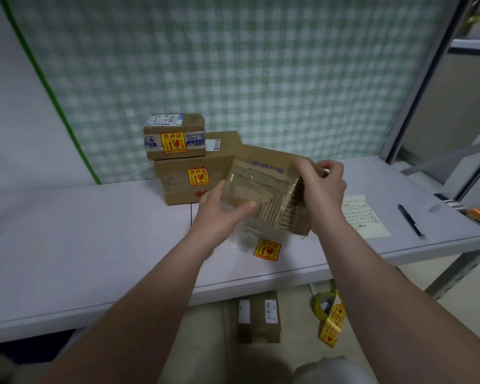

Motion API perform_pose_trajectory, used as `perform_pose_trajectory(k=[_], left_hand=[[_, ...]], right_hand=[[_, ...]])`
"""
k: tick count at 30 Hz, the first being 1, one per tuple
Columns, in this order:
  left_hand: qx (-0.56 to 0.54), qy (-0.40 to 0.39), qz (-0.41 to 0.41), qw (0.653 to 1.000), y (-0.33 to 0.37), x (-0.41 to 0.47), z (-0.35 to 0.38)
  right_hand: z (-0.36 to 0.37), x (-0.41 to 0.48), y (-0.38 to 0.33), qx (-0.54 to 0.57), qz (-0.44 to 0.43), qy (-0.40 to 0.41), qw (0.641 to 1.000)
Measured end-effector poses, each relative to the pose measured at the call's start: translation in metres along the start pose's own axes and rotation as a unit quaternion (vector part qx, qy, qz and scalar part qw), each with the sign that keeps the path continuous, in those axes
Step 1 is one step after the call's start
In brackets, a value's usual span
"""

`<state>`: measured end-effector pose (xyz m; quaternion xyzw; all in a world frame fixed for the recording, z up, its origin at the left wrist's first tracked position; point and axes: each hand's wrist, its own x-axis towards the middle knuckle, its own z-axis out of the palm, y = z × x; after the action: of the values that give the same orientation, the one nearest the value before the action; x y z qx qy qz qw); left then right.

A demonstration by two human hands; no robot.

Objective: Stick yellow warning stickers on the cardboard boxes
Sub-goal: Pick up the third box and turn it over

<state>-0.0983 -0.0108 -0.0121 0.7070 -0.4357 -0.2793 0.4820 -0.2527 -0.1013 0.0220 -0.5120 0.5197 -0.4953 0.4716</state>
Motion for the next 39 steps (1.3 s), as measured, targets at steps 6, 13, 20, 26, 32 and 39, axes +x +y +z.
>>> perform_pose_trajectory(k=[6, 13, 20, 26, 32, 39], left_hand=[[-0.017, 0.01, 0.036, 0.999, 0.003, -0.021, -0.023], [-0.149, -0.002, 0.063, 0.987, -0.008, -0.05, -0.056], [-0.209, 0.008, 0.019, 0.978, -0.037, -0.065, -0.091], [-0.145, 0.069, -0.023, 0.987, -0.074, -0.07, -0.1], [-0.121, 0.099, -0.033, 0.987, -0.085, -0.073, -0.097], [-0.059, 0.114, -0.015, 0.992, -0.087, -0.073, -0.082]], right_hand=[[0.018, -0.035, -0.014, 0.011, -0.05, -0.055, 0.997], [0.047, -0.076, -0.019, 0.072, -0.089, -0.205, 0.972], [0.068, -0.092, -0.015, 0.162, -0.002, -0.254, 0.954], [0.078, -0.109, 0.003, 0.134, 0.021, -0.274, 0.952], [0.085, -0.114, 0.018, 0.116, 0.059, -0.271, 0.954], [0.089, -0.108, 0.03, 0.116, 0.07, -0.255, 0.957]])
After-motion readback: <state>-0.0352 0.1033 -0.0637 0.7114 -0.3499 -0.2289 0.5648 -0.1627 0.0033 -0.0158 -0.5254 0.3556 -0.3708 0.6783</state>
